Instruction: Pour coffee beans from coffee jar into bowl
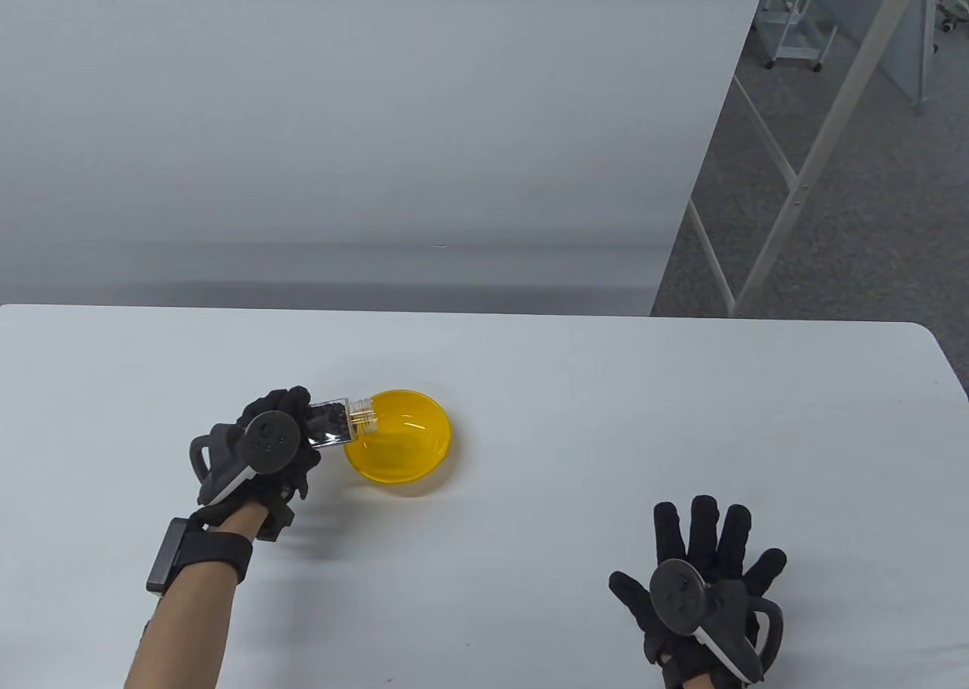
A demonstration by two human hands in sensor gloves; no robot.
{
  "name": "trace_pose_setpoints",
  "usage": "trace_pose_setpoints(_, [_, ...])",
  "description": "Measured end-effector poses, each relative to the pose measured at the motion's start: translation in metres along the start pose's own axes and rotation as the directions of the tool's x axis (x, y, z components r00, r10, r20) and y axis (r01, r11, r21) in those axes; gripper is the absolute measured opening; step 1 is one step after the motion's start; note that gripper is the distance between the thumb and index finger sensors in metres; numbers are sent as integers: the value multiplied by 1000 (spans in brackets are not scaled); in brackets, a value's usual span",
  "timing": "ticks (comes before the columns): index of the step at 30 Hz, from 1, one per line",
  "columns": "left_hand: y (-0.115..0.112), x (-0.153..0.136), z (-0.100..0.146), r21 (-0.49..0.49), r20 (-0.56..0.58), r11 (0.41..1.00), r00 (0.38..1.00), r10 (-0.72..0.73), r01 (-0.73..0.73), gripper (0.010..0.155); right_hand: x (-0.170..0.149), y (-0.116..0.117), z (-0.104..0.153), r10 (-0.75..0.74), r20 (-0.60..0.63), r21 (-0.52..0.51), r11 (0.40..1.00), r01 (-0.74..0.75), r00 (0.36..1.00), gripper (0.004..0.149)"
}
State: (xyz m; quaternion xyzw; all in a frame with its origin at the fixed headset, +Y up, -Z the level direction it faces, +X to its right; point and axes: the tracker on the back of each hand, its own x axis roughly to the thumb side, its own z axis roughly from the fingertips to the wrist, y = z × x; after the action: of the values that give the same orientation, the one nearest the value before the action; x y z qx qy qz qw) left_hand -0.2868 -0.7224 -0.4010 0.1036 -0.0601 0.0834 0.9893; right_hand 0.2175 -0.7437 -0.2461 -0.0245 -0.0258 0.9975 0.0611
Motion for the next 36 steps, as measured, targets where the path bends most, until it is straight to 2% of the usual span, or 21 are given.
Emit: trace_pose_setpoints(36, [3, 13, -6, 32, 44, 982, 981, -188, 187, 94, 4, 1, 1, 24, -10, -16, 1000, -25, 1000, 97])
